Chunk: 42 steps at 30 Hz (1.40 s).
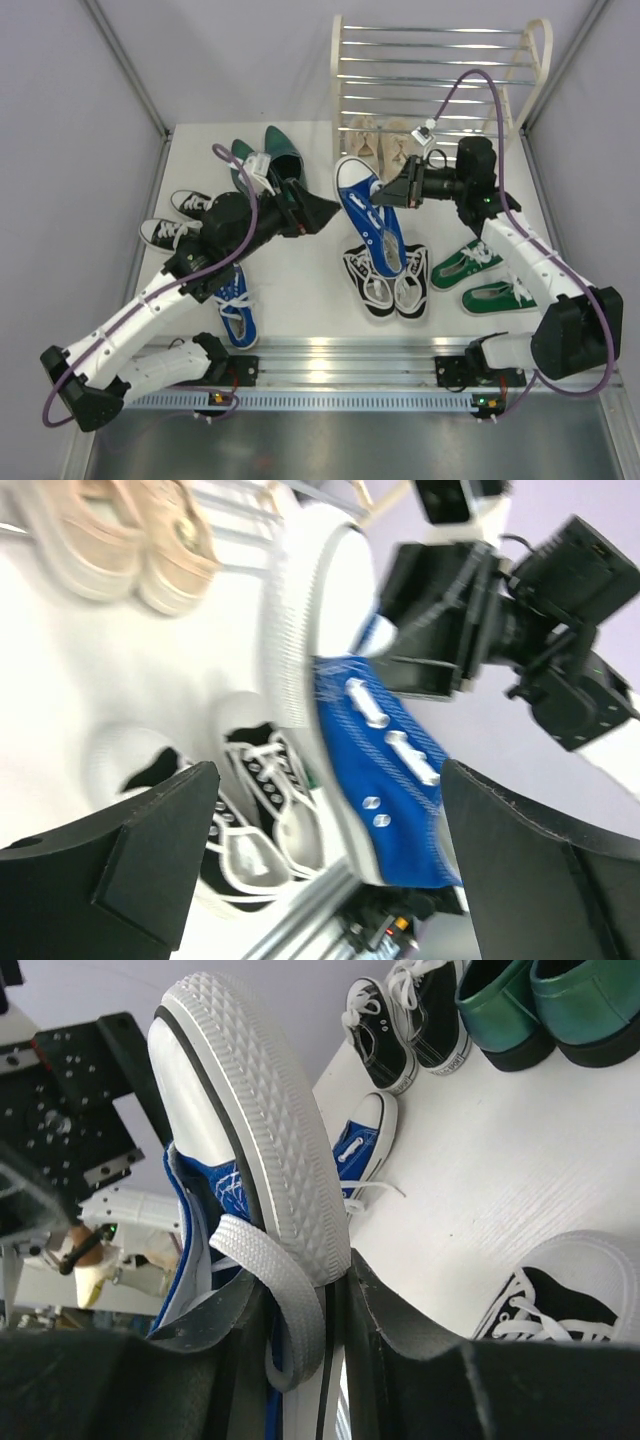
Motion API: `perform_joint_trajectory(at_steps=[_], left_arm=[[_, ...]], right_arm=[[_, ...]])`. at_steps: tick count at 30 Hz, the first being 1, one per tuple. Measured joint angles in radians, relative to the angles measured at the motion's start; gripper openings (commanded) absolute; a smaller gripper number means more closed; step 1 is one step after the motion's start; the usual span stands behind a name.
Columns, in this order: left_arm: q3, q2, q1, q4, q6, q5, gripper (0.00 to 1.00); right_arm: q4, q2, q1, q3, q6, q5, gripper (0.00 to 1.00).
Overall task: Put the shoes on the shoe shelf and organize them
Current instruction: Pick up the shoe at the center of the board.
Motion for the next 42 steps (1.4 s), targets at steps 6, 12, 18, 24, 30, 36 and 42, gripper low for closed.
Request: perform_joint_trajectory(at_steps=[6, 12, 18, 24, 30, 36, 42], left_arm=[[-0.096, -0.096, 0.034, -0.008, 0.047, -0.041, 0.98], [-0.250, -0.079, 0.047, 0.188, 0.034, 0.061, 0.98], [-0.298, -0.037, 0.050, 0.380, 0.020, 0.182, 0.97], [-0.294, 0.010, 0.049, 0.467, 0.005, 0.238, 0.89], [-0.291, 0.080, 0.049, 0.484, -0.044, 0.225, 0.53], [-0.286, 0.112, 0.040, 0.496, -0.056, 0.235, 0.00], [-0.320, 0.100, 0.055, 0.463, -0.092, 0.168, 0.00]], right_arm=[[-0.053, -0.033, -0.021, -0.003, -0.137, -0.111, 0.00], [-0.122, -0.067, -0.002, -0.027, -0.250, -0.162, 0.00], [-0.175, -0.071, 0.004, -0.048, -0.324, -0.161, 0.00], [-0.208, -0.071, 0.014, -0.060, -0.374, -0.156, 0.00], [-0.241, -0.071, 0.045, -0.060, -0.445, -0.160, 0.00], [-0.351, -0.068, 0.045, -0.049, -0.558, -0.122, 0.34], [-0.603, -0.055, 0.050, 0.060, -0.883, -0.087, 0.89]])
